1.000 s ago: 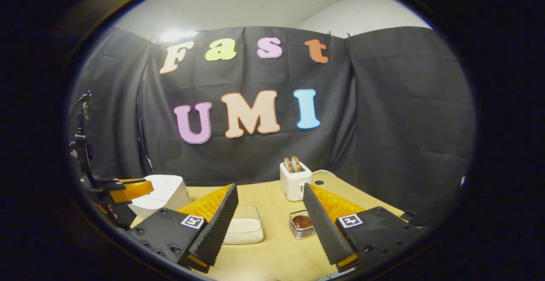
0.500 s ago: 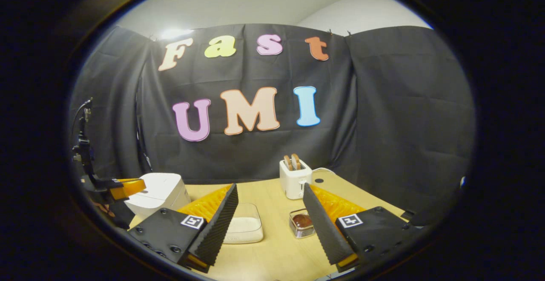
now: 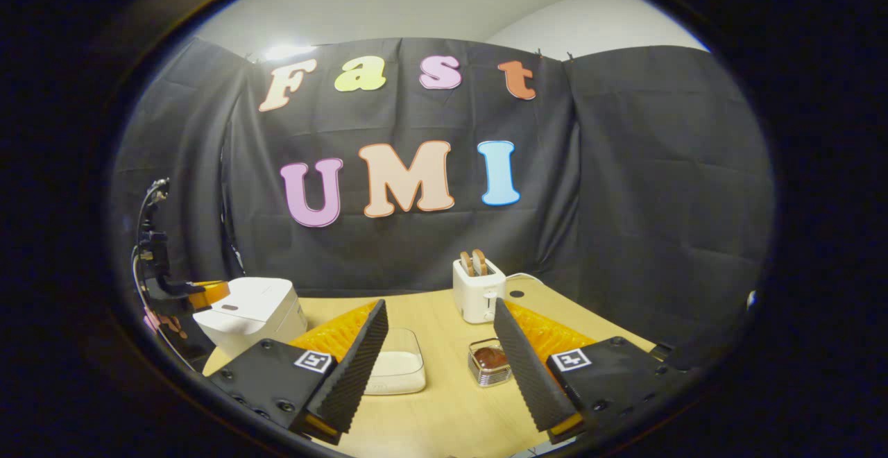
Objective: Close the left gripper, press the button to open the rice cooker; take a wooden spoon from the chopstick holder with the right hand, scoop a spoonful of rice and pour it into the rice cooker, then put the wooden spoon back into the chopstick holder.
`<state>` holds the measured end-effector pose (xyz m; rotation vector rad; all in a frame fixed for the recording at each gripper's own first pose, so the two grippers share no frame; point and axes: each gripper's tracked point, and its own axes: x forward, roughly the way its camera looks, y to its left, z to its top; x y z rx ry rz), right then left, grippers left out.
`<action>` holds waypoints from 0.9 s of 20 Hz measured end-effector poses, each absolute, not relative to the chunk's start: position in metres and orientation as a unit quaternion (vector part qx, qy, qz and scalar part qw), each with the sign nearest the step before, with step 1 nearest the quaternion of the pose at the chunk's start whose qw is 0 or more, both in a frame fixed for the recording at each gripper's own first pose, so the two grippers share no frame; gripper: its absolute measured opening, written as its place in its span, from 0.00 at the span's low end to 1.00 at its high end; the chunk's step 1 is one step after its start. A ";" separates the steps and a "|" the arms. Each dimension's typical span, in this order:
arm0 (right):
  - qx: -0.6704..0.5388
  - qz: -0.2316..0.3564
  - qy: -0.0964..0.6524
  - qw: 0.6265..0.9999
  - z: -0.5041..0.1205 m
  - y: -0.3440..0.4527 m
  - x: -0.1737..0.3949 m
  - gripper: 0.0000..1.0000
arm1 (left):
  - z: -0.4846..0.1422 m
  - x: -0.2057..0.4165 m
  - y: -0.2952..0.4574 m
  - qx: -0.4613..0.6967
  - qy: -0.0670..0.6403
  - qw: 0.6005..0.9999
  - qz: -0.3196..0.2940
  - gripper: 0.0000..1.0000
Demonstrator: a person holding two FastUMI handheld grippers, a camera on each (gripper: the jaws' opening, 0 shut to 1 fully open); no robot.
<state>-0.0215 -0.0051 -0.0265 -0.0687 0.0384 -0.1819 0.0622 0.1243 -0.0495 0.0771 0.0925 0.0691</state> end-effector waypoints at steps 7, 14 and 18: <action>-0.039 -0.109 0.033 0.993 -0.035 -0.013 -0.021 0.96 | -0.083 0.071 0.173 0.031 0.089 0.993 0.072 0.00; -0.036 -0.110 0.048 0.992 -0.048 -0.014 -0.018 0.96 | -0.106 0.077 0.187 0.019 0.117 0.990 0.078 0.00; -0.034 -0.111 0.051 0.992 -0.053 -0.017 -0.017 0.96 | -0.106 0.082 0.187 0.029 0.117 0.990 0.070 0.00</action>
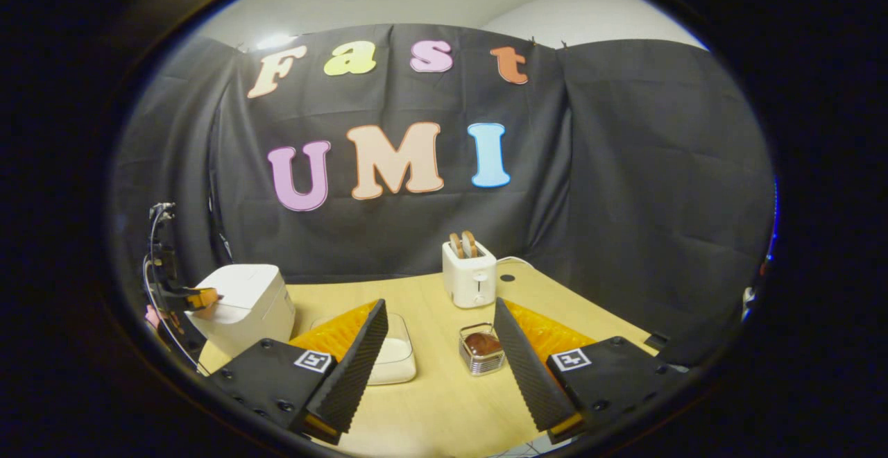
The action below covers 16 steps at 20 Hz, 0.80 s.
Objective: Close the left gripper, press the button to open the rice cooker; take a wooden spoon from the chopstick holder with the right hand, scoop a spoonful of rice and pour it into the rice cooker, then put the wooden spoon back into the chopstick holder.
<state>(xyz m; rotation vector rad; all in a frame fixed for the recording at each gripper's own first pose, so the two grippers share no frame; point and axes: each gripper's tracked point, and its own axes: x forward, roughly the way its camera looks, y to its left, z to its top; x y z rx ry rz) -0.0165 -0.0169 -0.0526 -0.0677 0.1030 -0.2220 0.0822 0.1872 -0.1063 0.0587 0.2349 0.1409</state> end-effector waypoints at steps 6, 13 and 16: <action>-0.019 -0.120 0.065 0.990 -0.069 -0.033 -0.016 0.96 | -0.093 0.083 0.188 0.029 0.115 0.989 0.082 0.00; 0.005 -0.147 0.078 0.986 -0.090 -0.065 -0.018 0.98 | -0.018 0.099 0.189 0.057 0.041 0.992 0.100 0.00; 0.016 -0.158 0.083 0.984 -0.097 -0.079 -0.018 0.99 | 0.012 0.111 0.192 0.044 0.008 0.994 0.105 0.00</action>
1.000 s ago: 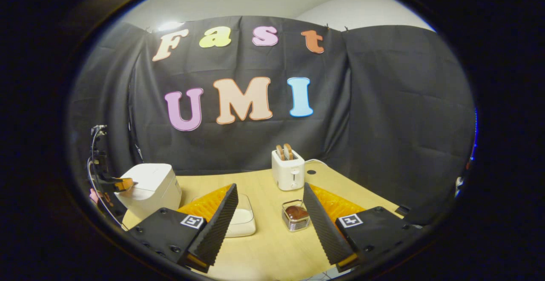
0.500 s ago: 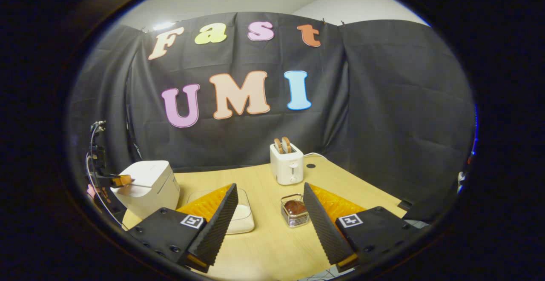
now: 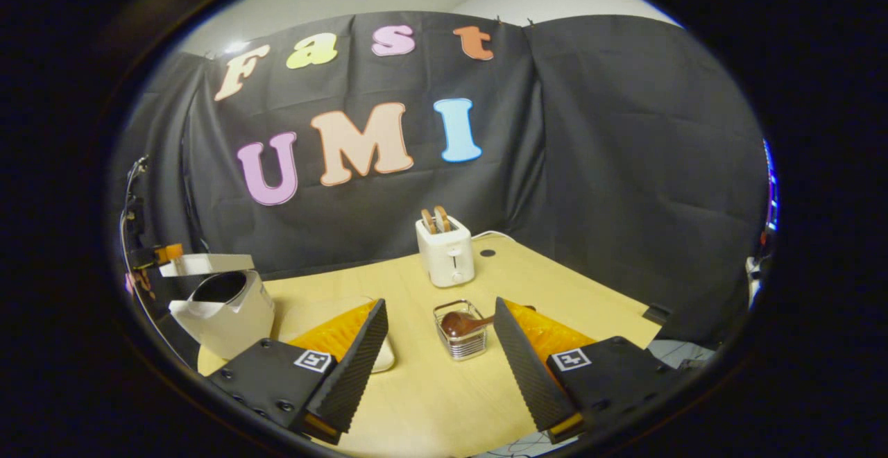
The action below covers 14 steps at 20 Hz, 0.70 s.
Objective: Close the left gripper, press the button to open the rice cooker; take a wooden spoon from the chopstick holder with the right hand, scoop a spoonful of rice and pour it into the rice cooker, then put the wooden spoon back into the chopstick holder.
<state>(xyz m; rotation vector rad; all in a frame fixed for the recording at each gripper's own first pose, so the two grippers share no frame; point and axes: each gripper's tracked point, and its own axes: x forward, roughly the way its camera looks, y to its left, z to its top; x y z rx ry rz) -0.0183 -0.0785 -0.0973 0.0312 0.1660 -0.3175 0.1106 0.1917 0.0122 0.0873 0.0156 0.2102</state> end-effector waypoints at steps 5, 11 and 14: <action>0.024 -0.180 0.078 0.980 -0.102 -0.109 -0.018 0.99 | 0.045 0.132 0.195 0.050 -0.015 0.993 0.107 0.00; 0.035 -0.198 0.089 0.976 -0.122 -0.141 -0.015 0.99 | 0.064 0.145 0.194 0.065 -0.023 0.990 0.121 0.01; 0.051 -0.200 0.105 0.973 -0.144 -0.159 -0.009 0.99 | 0.078 0.147 0.170 0.073 -0.029 0.991 0.106 0.33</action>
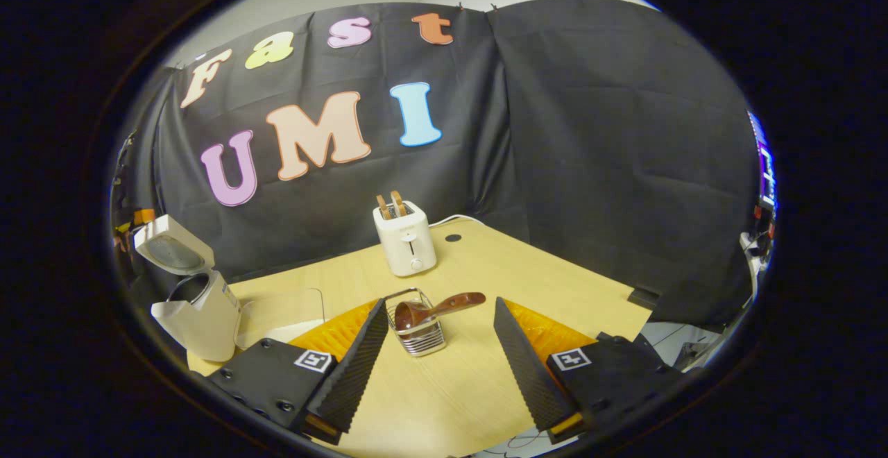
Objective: Close the left gripper, press the button to open the rice cooker; take a wooden spoon from the chopstick holder with the right hand, scoop a spoonful of rice and pour it into the rice cooker, then put the wooden spoon back into the chopstick holder.
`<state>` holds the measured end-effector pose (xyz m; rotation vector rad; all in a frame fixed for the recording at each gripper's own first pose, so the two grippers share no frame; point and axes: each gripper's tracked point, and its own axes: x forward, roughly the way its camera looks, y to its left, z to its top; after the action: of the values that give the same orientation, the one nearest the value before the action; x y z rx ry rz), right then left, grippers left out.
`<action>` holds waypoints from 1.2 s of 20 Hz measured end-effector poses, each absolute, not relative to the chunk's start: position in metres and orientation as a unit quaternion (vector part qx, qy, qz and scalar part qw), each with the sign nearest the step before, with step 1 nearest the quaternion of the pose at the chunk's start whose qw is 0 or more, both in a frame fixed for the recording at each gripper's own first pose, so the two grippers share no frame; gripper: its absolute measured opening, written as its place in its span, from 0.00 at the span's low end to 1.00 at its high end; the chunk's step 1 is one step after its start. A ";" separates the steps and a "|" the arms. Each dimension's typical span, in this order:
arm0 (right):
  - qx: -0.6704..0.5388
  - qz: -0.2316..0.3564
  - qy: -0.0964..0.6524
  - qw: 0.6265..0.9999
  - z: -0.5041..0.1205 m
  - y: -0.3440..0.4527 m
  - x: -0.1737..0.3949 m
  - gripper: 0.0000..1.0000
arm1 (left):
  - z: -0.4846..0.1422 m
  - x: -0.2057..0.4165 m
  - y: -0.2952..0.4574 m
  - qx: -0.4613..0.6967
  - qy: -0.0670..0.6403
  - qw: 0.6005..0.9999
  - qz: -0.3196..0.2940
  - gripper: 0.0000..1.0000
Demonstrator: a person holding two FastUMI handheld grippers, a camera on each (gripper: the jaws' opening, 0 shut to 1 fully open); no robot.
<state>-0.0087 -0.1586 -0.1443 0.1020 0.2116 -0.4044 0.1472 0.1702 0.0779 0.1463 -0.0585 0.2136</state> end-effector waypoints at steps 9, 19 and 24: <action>0.082 -0.195 0.135 0.968 -0.203 -0.204 0.015 0.99 | 0.074 0.125 0.123 0.030 -0.025 0.996 0.081 0.90; 0.141 -0.115 0.133 0.974 -0.238 -0.190 0.078 0.96 | 0.070 0.053 0.154 0.037 -0.021 0.984 0.171 0.93; 0.148 -0.095 0.100 0.979 -0.232 -0.188 0.112 0.96 | 0.067 0.015 0.166 0.037 -0.020 0.976 0.212 0.92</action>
<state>0.1121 -0.1883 -0.2324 0.2974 0.2016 -0.1917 0.0145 0.1664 0.0668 0.0747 -0.0412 0.4283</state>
